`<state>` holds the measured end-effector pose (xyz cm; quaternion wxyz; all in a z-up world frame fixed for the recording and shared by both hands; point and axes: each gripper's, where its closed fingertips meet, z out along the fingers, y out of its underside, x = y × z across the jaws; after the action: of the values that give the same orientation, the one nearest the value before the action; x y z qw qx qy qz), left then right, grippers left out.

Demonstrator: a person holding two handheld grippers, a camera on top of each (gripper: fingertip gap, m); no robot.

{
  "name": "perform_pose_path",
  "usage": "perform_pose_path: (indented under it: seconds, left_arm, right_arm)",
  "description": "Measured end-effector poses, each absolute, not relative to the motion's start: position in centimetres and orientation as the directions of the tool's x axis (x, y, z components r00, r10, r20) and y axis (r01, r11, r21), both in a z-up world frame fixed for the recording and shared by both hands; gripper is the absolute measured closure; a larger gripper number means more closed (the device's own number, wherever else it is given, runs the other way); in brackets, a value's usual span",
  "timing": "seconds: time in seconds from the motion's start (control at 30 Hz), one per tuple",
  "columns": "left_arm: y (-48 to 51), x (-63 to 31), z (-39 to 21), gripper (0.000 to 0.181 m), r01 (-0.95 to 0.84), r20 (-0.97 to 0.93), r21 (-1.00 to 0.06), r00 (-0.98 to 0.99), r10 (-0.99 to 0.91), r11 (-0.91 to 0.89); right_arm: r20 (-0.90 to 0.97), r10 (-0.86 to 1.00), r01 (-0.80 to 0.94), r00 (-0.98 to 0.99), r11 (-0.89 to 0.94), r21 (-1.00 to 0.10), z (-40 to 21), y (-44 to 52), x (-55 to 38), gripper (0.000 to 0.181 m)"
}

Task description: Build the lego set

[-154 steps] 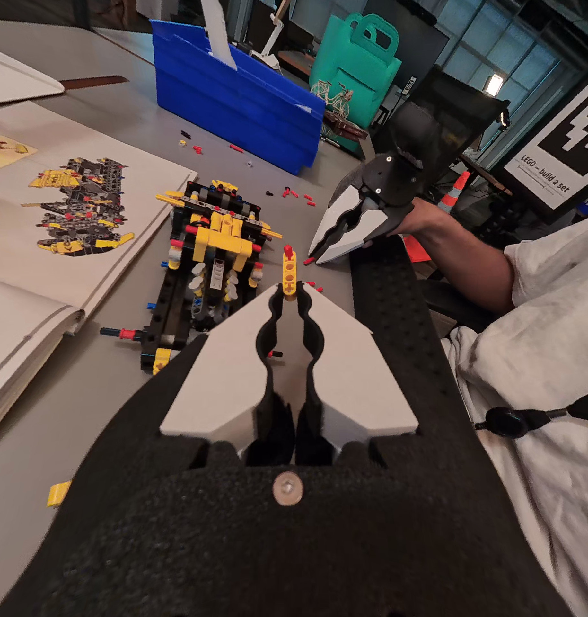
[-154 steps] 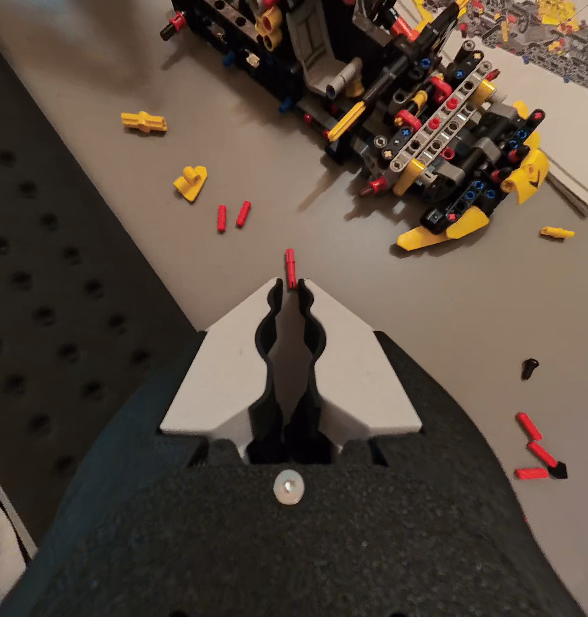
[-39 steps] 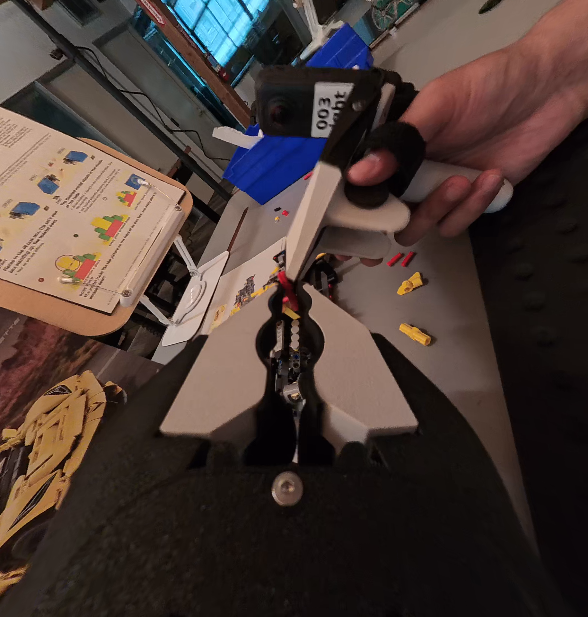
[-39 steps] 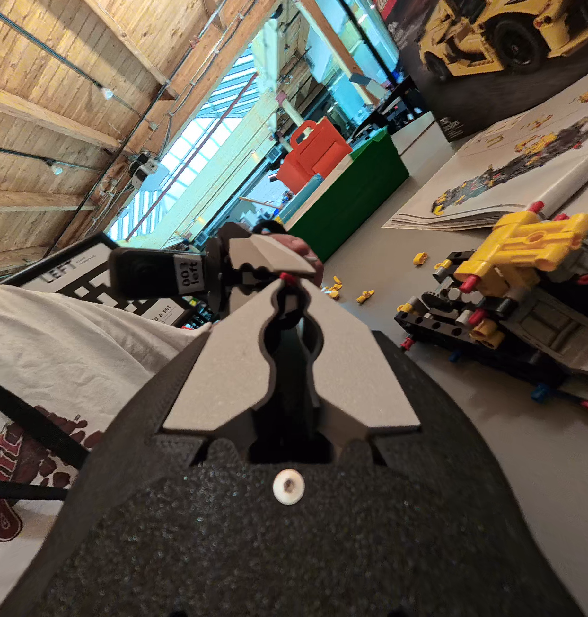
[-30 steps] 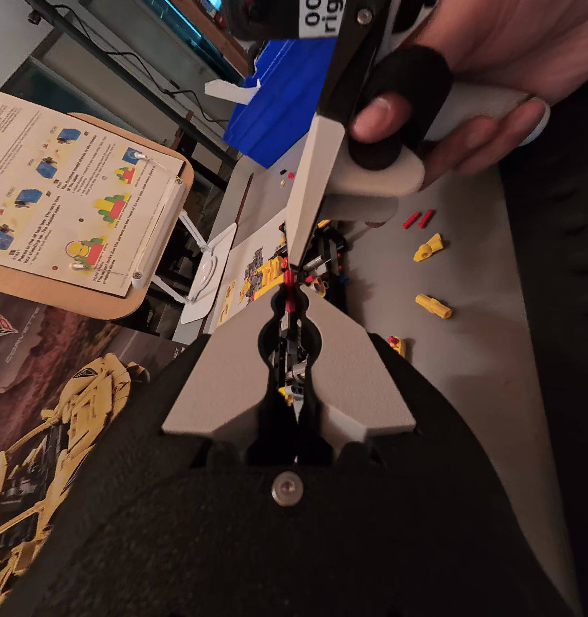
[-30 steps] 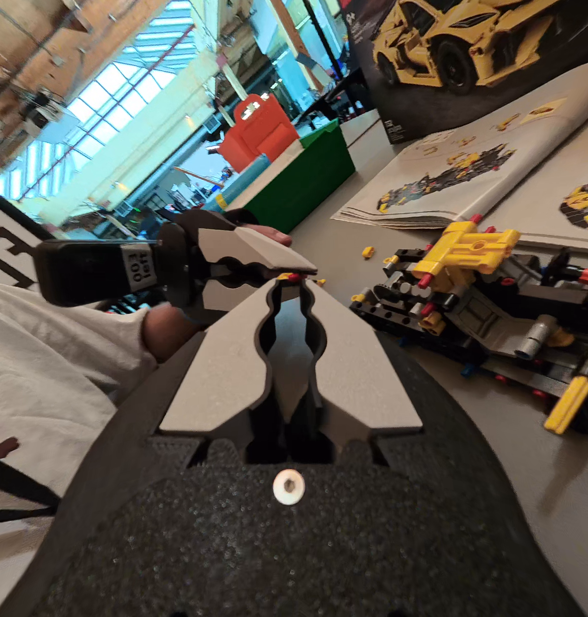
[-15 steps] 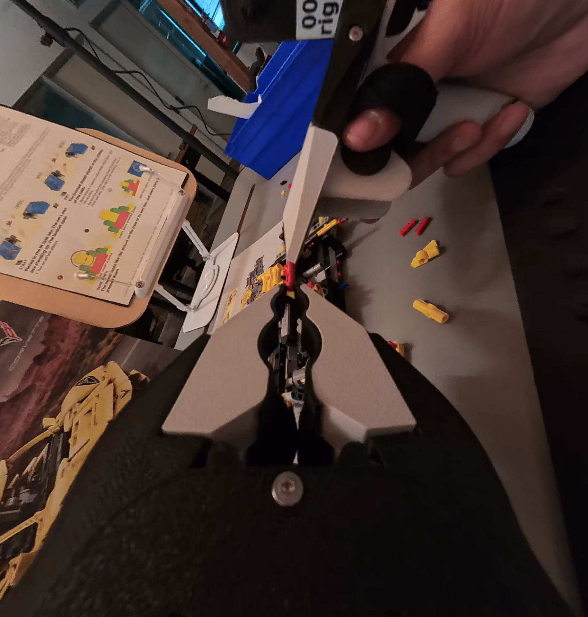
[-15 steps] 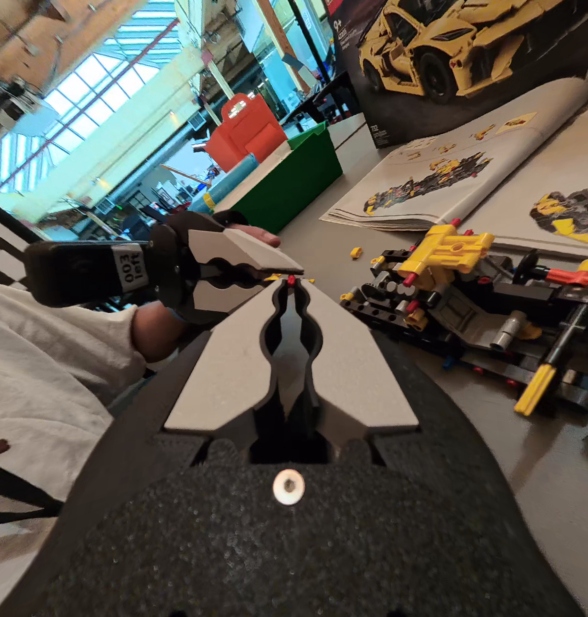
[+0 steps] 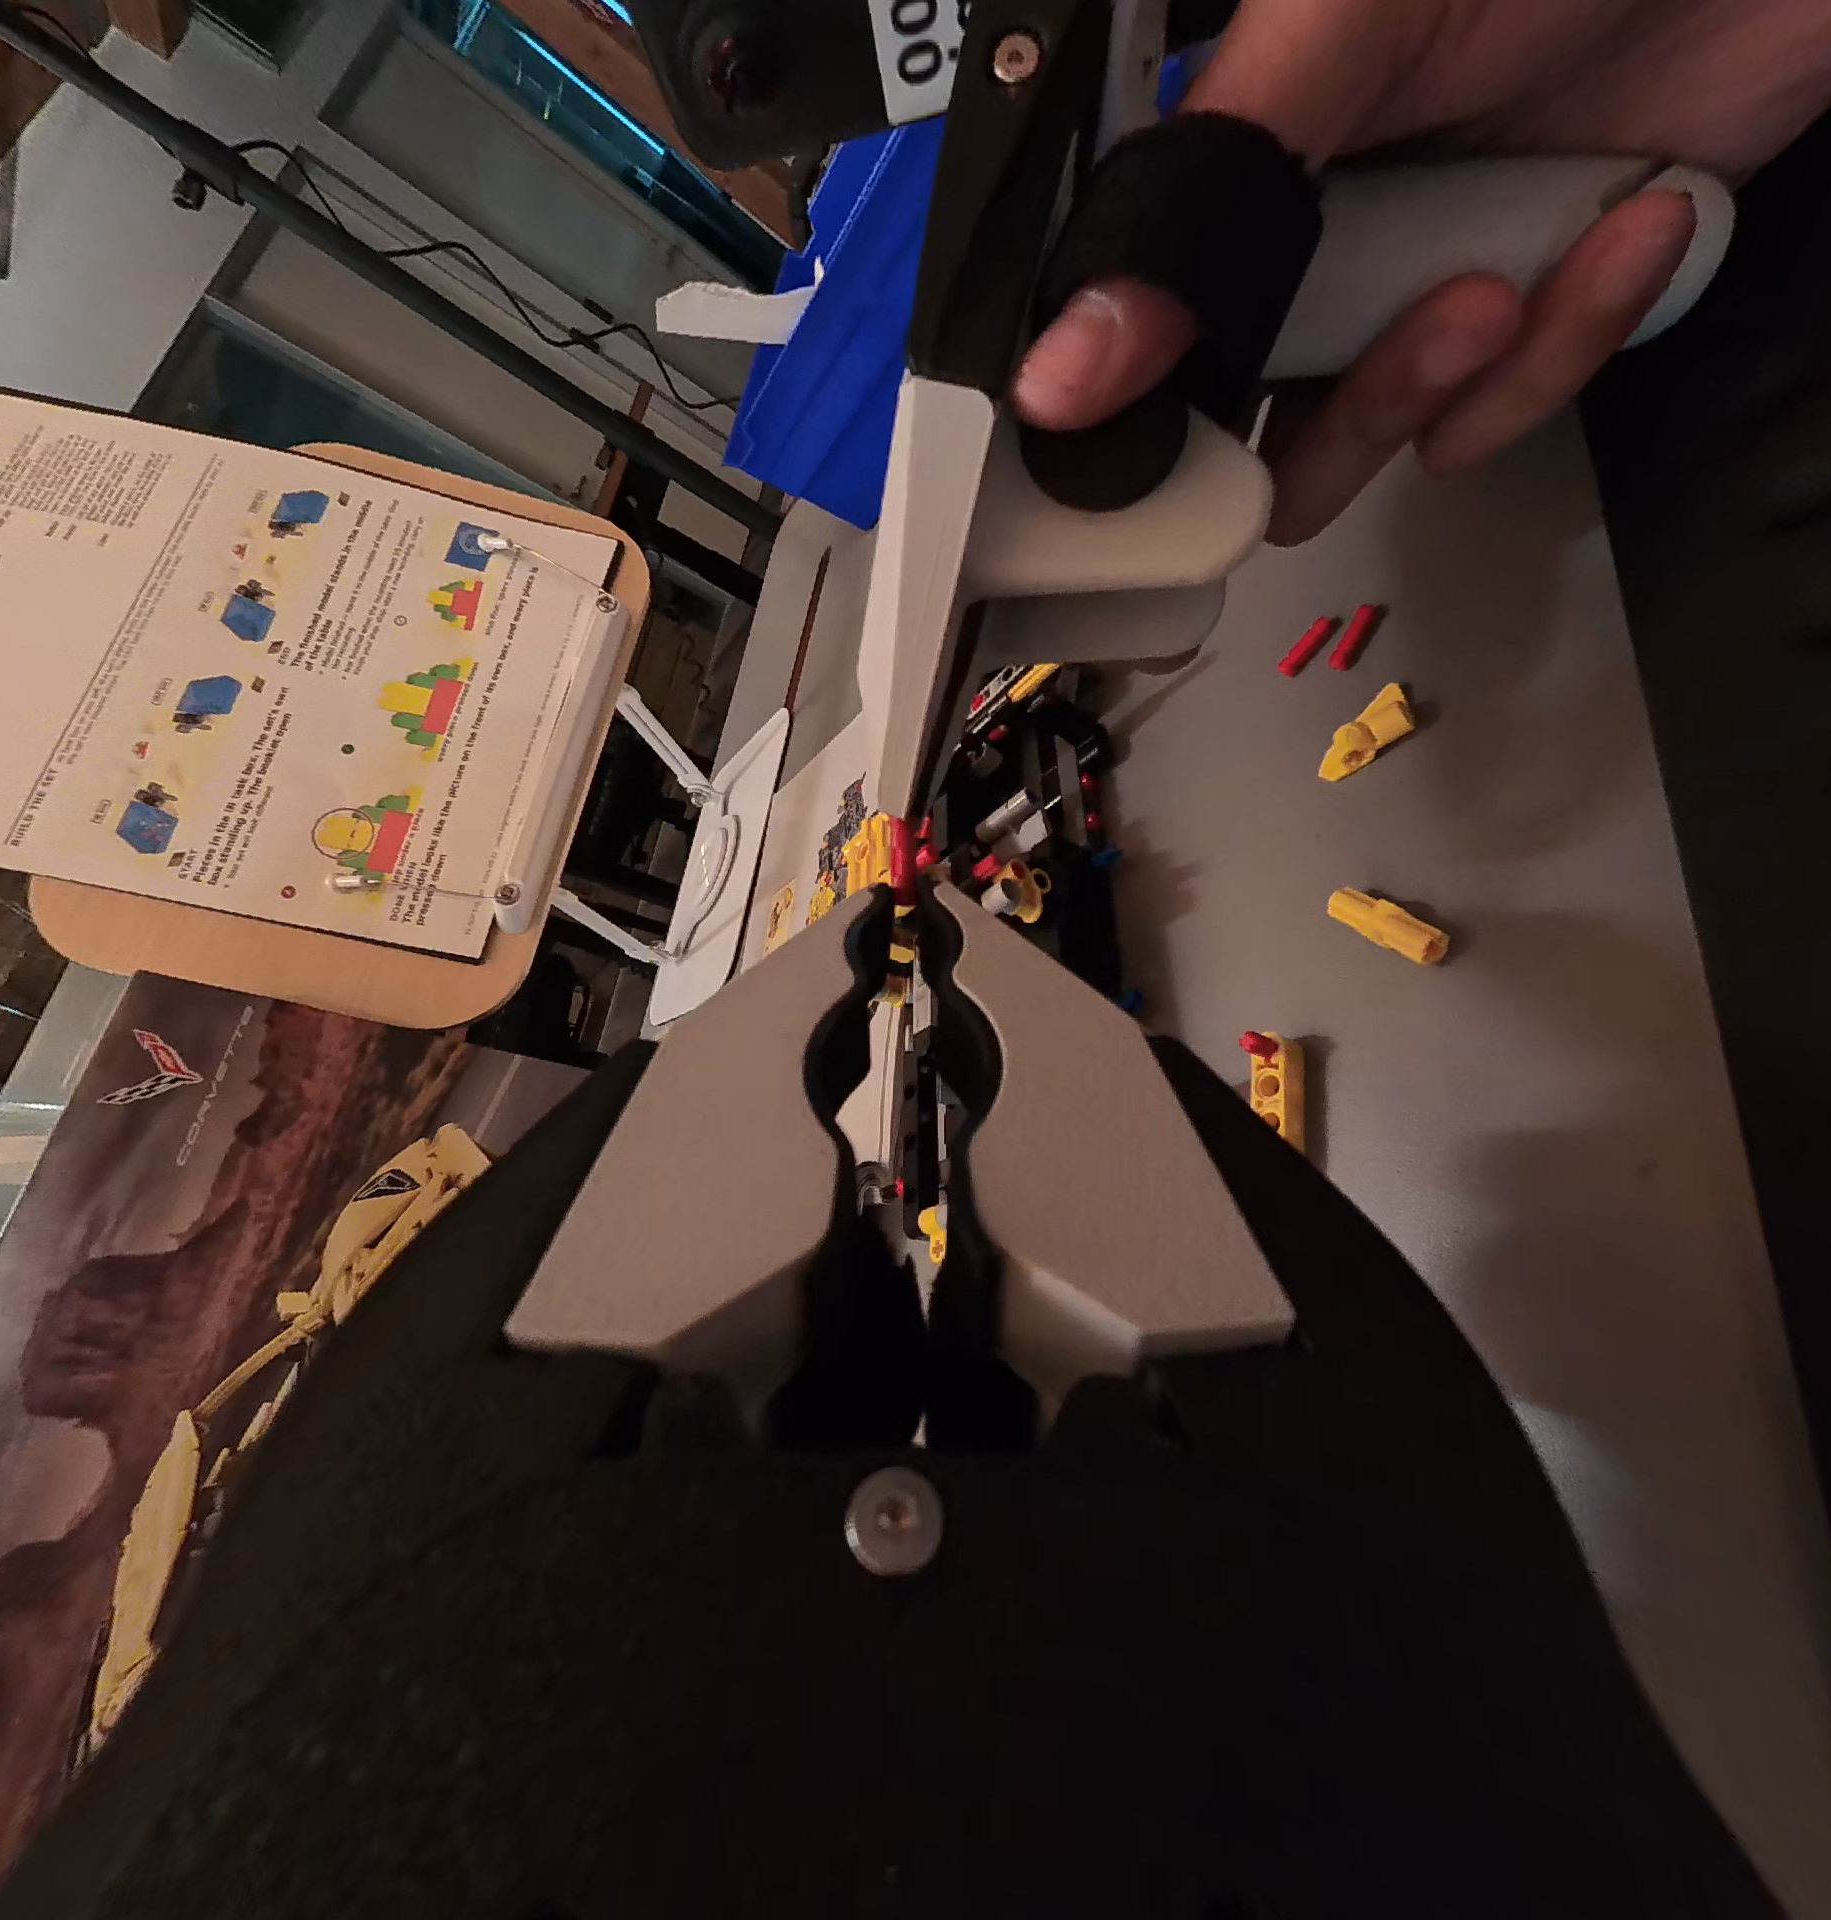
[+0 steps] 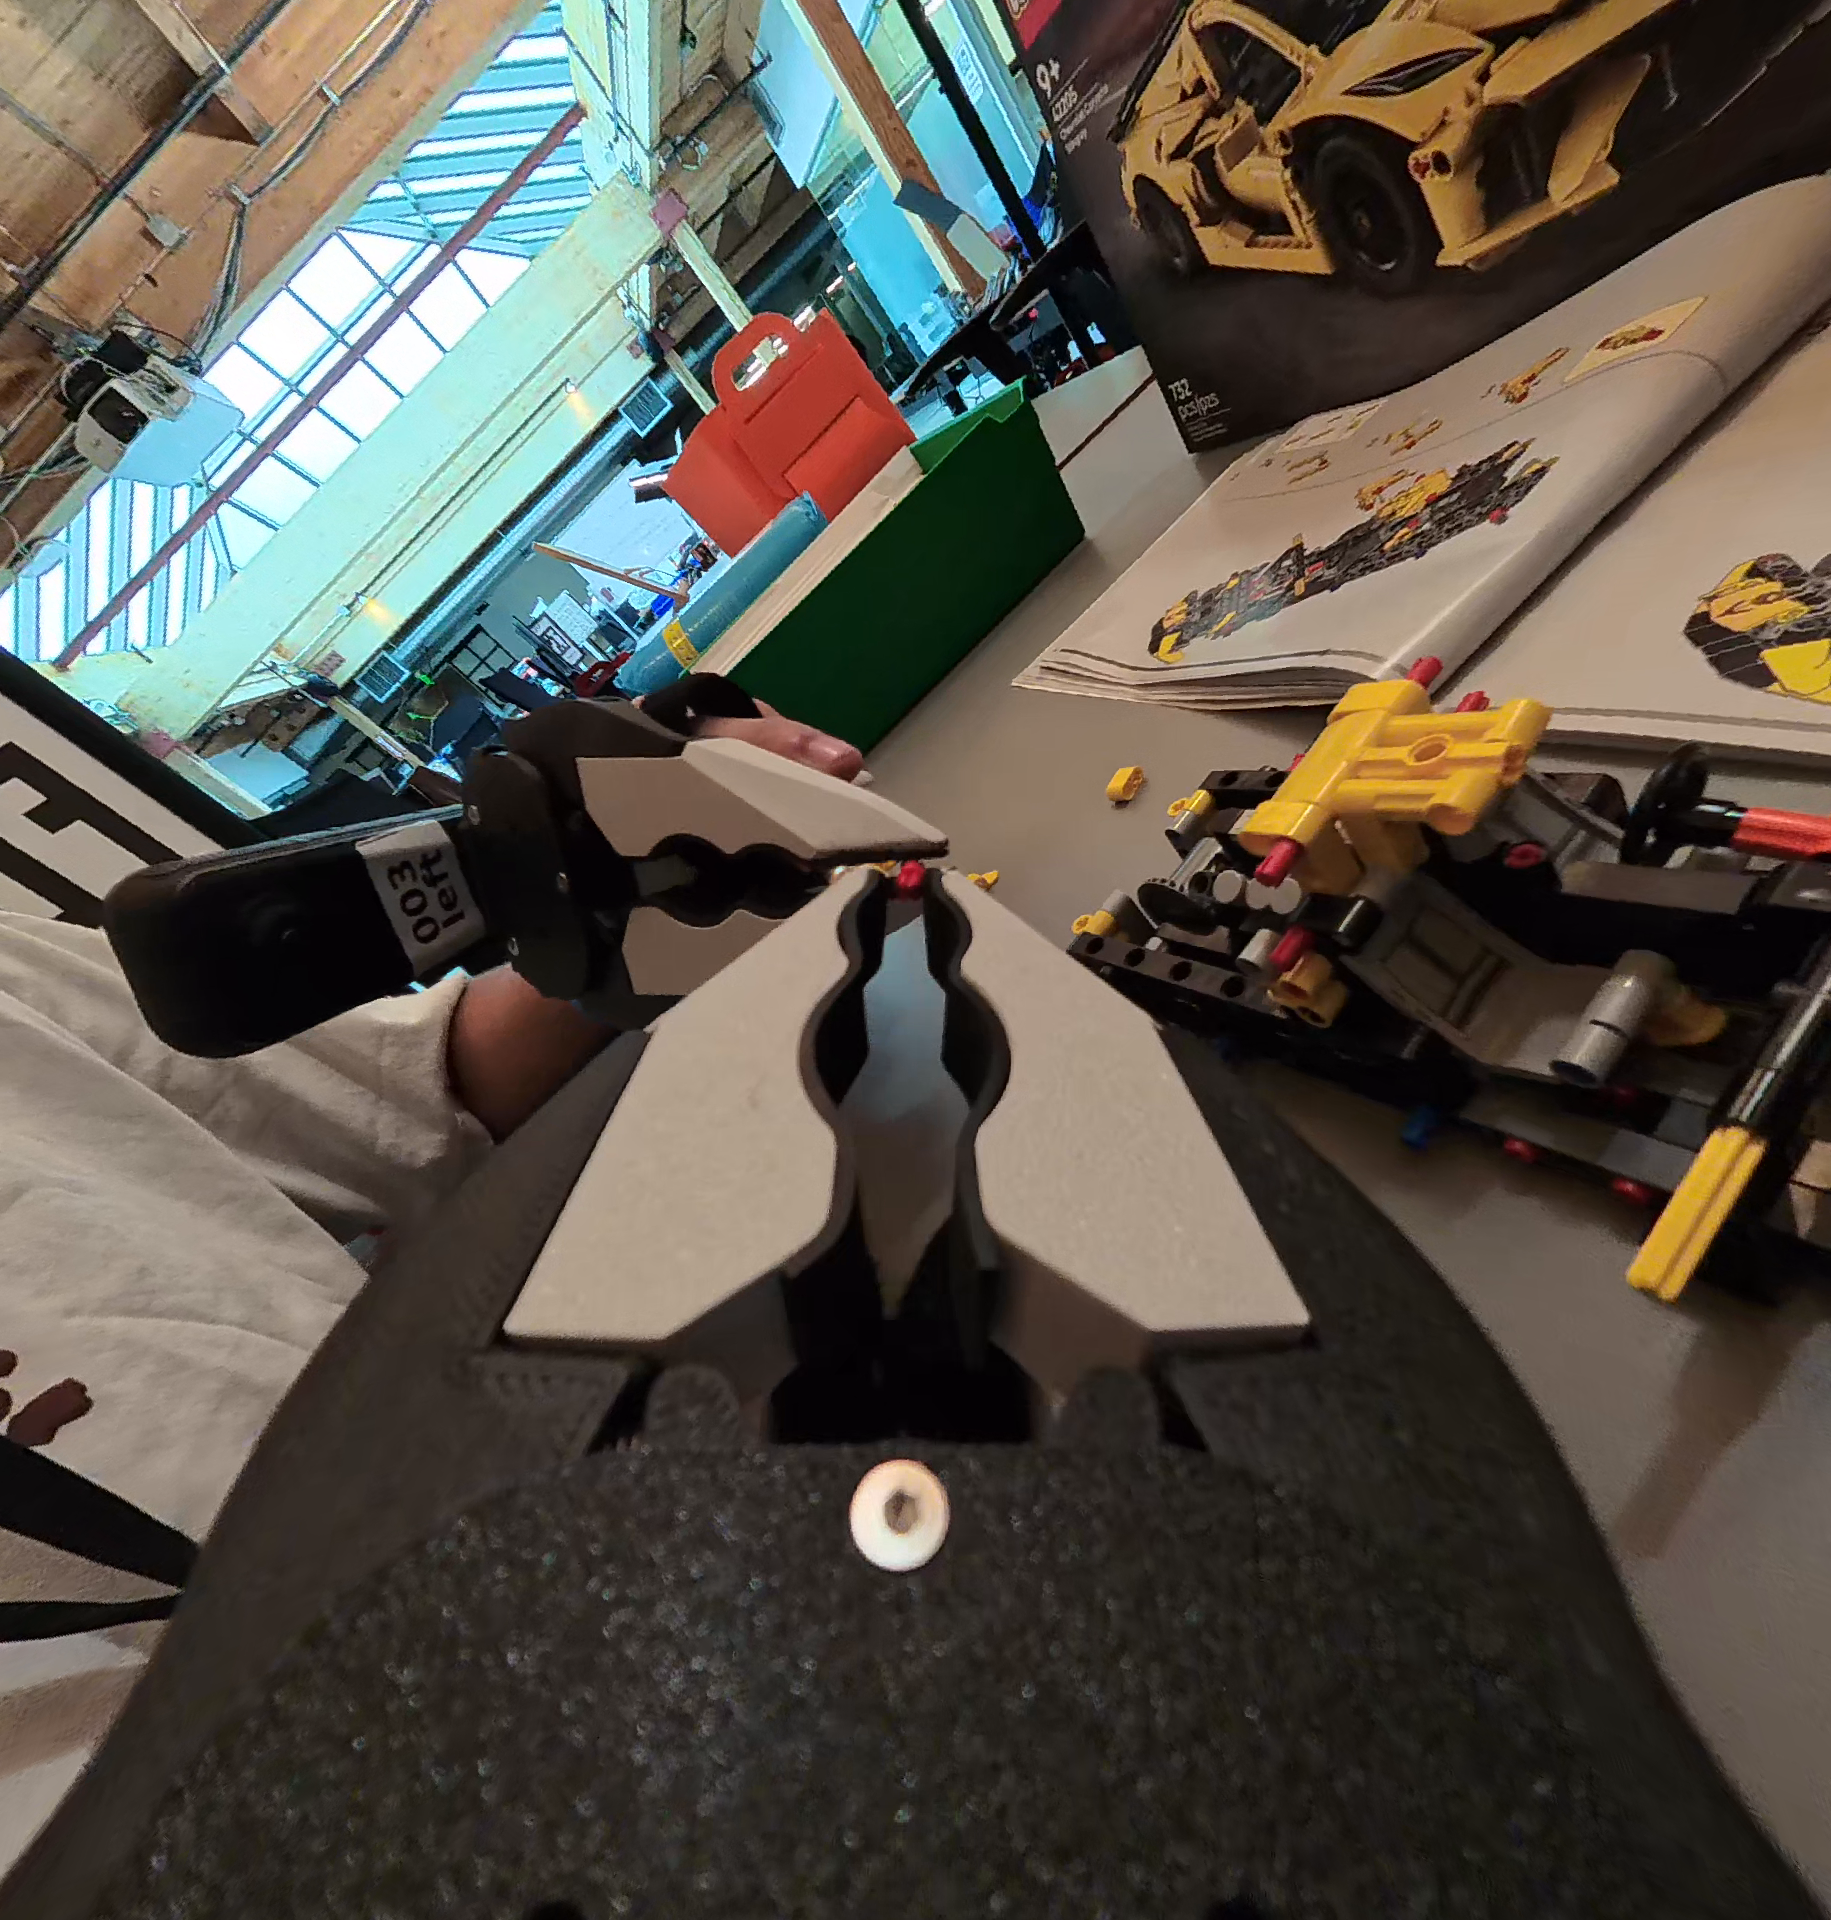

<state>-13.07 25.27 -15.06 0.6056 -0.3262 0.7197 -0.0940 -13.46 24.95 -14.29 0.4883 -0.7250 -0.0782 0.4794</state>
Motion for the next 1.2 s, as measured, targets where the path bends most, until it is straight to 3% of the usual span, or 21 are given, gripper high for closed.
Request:
perform_pose_path:
  seconds: [0.5,0.83,1.2]
  left_arm:
    - [24.8,-13.1,-15.0,0.178,-0.343,-0.804,-0.538,-0.066,-0.591,0.770]
    - [24.2,-13.7,-15.2,0.178,-0.295,-0.699,-0.650,-0.129,-0.703,0.700]
    - [24.3,-13.5,-15.5,0.178,-0.309,-0.724,-0.622,-0.125,-0.679,0.720]
  right_arm:
    - [-0.614,0.585,-0.340,0.531,-0.517,-0.786,-14.5,24.9,-13.8,0.177]
    - [-0.620,0.606,-0.326,0.498,-0.532,-0.782,-14.4,24.5,-14.4,0.177]
    - [-0.630,0.596,-0.330,0.498,-0.542,-0.773,-14.6,24.6,-14.4,0.177]
